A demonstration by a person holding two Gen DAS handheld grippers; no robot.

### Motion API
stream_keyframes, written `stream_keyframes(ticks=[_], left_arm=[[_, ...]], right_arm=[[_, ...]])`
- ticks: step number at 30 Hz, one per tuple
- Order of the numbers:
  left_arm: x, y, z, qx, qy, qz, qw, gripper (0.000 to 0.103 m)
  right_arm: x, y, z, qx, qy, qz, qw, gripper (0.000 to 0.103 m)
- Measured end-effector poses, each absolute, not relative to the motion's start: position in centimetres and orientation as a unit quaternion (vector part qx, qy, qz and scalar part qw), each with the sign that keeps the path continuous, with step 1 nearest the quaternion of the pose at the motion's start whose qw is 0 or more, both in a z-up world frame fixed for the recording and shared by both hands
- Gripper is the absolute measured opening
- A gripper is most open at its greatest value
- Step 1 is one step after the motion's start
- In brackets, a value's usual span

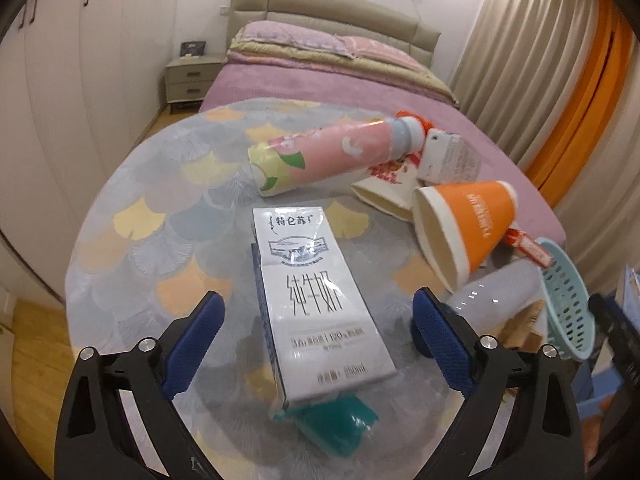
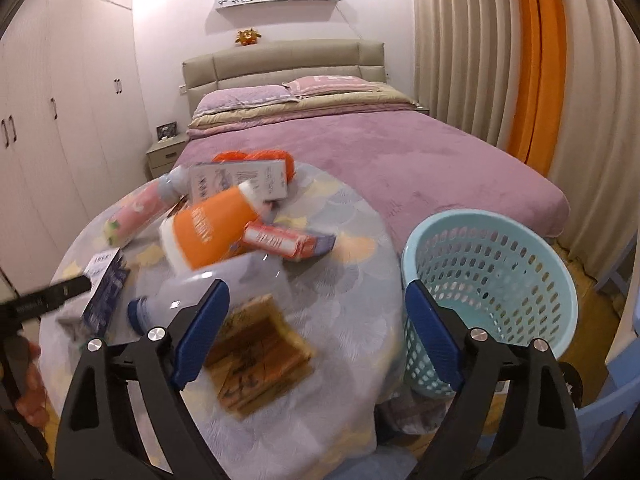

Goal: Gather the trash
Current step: 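Grasp the white milk carton with left tool while right grasps red card box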

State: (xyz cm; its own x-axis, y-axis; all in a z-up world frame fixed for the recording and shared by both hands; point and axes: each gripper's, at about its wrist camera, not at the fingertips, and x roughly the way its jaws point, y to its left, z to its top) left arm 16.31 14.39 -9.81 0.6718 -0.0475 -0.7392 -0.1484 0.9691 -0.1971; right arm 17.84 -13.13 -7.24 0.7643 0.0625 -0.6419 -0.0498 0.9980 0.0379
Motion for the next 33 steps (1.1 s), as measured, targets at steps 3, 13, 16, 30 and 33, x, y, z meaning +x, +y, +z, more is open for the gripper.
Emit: stream_keyframes(ticks=[3, 13, 16, 30, 33], left_arm=[[17.6, 14.2, -10.4, -0.116, 0.416, 0.03, 0.901, 0.089], [19.6, 13.3, -11.9, -0.089, 0.441, 0.032, 0.893, 0.079], [19.8, 13.4, -11.9, -0.088, 0.443, 0.033, 0.892, 0.079], [19.9, 13.3, -12.3, -0.09, 0.445, 0.026, 0.89, 0.073], [20.0, 13.5, -12.4, -0.094, 0.446, 0.025, 0.89, 0.072]], right_arm=[[20.5, -13.8, -7.6, 0.057, 0.371, 0.057, 0.925, 0.085], [25.8, -10.8, -9.5, 0.038, 0.424, 0.046, 0.904, 0.085], [27.2, -9.9, -10.3, 0.031, 0.439, 0.042, 0.897, 0.085], [29.3, -12.4, -11.6, 0.049, 0.466, 0.051, 0.882, 0.065], [28.8, -14.1, -11.9, 0.056, 0.472, 0.054, 0.878, 0.065]])
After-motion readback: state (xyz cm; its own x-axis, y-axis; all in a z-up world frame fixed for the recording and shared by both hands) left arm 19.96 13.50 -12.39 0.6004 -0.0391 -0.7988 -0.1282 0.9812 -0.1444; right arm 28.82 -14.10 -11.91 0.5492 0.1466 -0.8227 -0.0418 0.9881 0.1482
